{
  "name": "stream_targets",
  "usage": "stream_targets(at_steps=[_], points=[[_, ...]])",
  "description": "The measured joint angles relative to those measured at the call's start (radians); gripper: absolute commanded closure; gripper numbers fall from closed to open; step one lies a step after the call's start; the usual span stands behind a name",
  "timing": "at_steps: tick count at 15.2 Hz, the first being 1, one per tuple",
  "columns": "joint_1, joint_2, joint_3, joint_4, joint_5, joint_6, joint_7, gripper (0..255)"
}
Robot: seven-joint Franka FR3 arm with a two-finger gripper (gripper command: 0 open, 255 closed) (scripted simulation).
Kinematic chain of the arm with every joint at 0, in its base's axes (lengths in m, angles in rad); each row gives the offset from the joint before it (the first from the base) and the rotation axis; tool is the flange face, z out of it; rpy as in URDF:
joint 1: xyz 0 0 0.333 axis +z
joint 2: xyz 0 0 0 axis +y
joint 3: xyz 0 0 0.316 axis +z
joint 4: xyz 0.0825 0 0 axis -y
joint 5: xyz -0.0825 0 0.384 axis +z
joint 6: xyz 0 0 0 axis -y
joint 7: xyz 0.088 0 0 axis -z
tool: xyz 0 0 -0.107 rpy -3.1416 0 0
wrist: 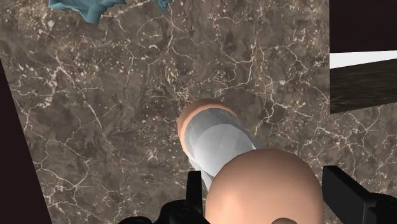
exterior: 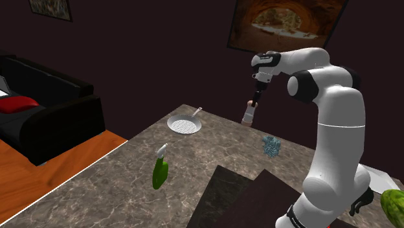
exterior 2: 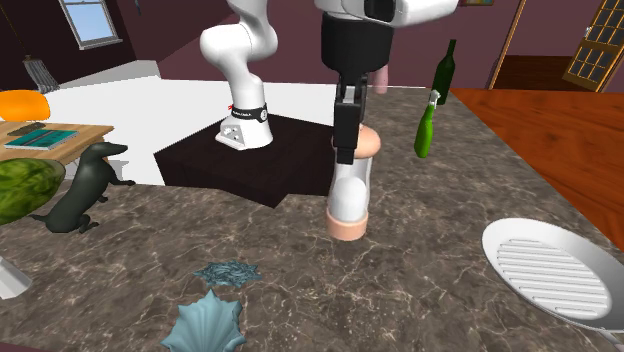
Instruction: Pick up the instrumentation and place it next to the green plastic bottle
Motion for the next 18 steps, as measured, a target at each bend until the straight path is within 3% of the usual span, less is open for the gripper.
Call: stream_targets(at_steps=[18], points=[[-0.042,0.015,-0.005,0.270,0.003,-0.251,0.029,255]])
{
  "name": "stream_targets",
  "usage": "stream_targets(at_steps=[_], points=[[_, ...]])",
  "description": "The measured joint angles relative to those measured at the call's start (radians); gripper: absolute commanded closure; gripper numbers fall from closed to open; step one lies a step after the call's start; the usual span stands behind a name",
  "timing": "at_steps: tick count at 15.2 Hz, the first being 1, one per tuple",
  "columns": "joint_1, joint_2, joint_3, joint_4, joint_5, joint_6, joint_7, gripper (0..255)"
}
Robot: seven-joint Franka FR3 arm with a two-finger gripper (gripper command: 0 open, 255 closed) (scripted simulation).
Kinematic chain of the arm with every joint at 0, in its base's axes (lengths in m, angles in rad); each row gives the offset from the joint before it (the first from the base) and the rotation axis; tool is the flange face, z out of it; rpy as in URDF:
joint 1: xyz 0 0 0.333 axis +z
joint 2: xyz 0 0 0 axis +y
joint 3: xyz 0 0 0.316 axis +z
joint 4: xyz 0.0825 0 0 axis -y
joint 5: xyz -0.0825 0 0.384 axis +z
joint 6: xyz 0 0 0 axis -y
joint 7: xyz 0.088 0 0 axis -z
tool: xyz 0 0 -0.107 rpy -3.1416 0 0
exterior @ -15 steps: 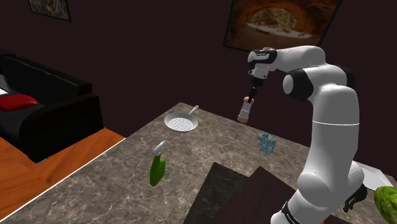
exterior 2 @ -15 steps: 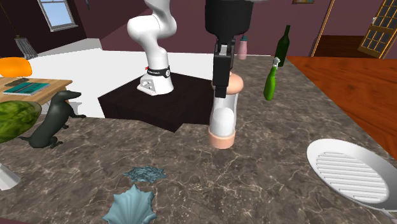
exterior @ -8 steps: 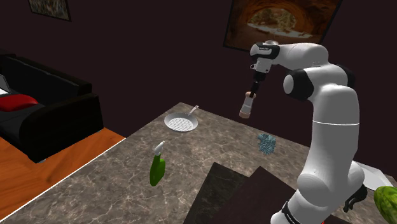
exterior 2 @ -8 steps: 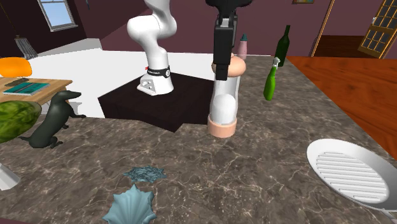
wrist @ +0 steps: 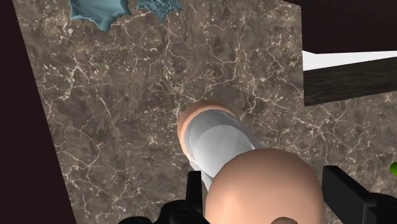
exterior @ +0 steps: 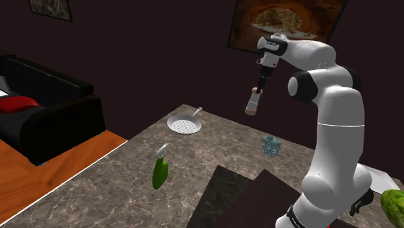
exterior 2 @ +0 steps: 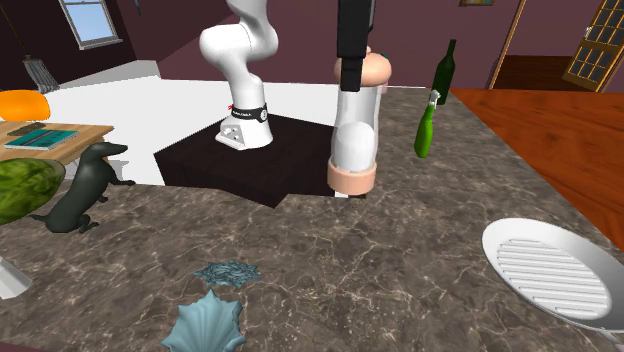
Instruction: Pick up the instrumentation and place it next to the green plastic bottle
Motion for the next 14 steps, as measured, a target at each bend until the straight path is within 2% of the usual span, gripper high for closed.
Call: stream_targets(at_steps=[7,10,12,14], points=[[-0.041,0.048,0.005,0.170,0.022,-0.121,0.011,255],[0.014,-0.007,0.007,0.106,0.003,-0.105,0.052,255],[0.079,-0.083,0.011,-0.011,-0.026,-0.056,0.092,255],[0.122,-0.120,0.020,-0.068,-0.040,-0.027,0.131,255]])
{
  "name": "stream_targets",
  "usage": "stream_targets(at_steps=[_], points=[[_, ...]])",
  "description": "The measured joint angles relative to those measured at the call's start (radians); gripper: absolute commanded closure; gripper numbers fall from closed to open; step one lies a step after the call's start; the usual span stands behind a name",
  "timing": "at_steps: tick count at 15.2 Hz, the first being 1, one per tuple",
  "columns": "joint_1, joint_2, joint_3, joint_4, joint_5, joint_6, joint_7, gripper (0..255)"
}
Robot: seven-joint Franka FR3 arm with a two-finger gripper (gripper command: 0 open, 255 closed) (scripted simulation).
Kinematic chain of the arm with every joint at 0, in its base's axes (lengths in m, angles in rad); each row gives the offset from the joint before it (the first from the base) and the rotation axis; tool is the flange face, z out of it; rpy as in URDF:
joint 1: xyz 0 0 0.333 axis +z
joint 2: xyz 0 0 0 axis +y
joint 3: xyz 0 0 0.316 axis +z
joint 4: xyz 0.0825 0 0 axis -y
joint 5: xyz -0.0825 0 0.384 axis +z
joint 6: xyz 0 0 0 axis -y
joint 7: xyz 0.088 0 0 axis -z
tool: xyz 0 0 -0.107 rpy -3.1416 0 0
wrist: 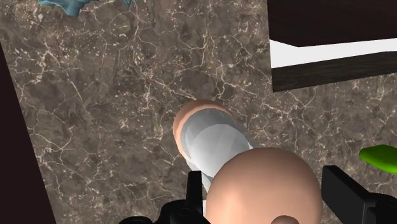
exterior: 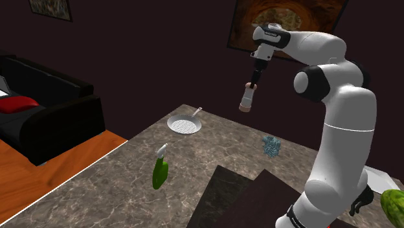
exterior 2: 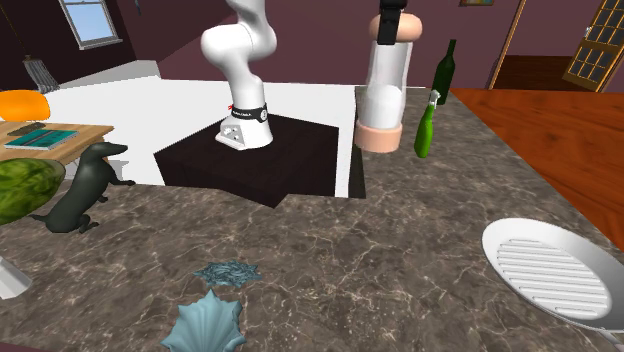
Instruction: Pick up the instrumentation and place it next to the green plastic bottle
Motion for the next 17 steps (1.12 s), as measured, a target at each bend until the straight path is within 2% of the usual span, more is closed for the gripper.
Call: stream_targets(at_steps=[4,11,17], points=[[0.094,-0.101,0.027,-0.128,-0.037,0.049,0.098,255],[0.208,-0.193,0.087,-0.253,-0.065,0.112,0.259,255],[0.298,-0.246,0.151,-0.316,-0.075,0.149,0.406,255]])
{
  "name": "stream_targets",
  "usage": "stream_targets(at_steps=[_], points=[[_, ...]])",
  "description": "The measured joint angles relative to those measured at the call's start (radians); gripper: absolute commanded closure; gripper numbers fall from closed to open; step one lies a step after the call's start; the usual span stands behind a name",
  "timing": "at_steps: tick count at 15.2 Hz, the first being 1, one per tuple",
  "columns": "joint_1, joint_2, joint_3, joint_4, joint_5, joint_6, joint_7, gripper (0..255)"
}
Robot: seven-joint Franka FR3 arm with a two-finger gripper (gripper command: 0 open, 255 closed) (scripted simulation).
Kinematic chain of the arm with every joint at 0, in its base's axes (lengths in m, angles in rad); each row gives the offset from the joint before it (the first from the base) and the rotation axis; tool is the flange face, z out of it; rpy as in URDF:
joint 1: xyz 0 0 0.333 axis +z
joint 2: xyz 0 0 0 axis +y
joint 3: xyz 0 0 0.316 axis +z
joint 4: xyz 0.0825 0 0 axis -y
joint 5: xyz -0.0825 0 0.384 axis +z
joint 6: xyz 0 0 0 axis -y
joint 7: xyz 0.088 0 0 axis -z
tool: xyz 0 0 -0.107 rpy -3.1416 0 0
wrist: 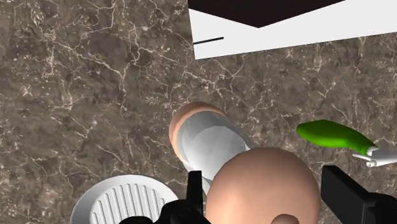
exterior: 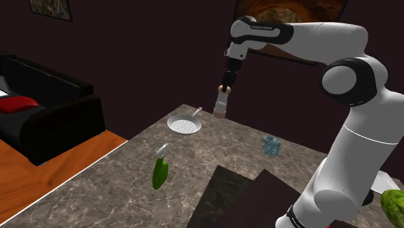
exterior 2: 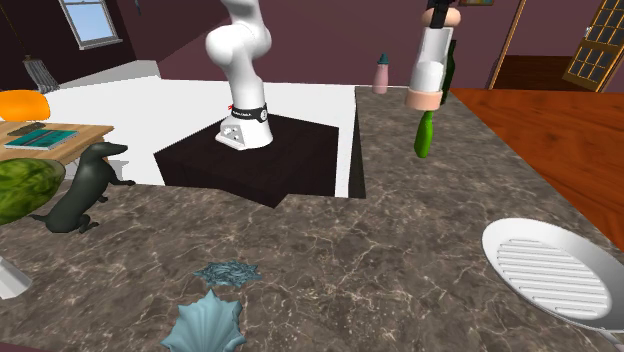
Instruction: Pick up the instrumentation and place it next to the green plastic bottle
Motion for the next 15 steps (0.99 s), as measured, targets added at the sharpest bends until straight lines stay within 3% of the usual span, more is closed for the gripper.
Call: stream_targets(at_steps=[9,15], points=[[0.114,0.012,0.093,0.019,0.009,0.027,0.205,255],[0.179,0.089,0.145,0.111,0.023,0.030,0.325,255]])
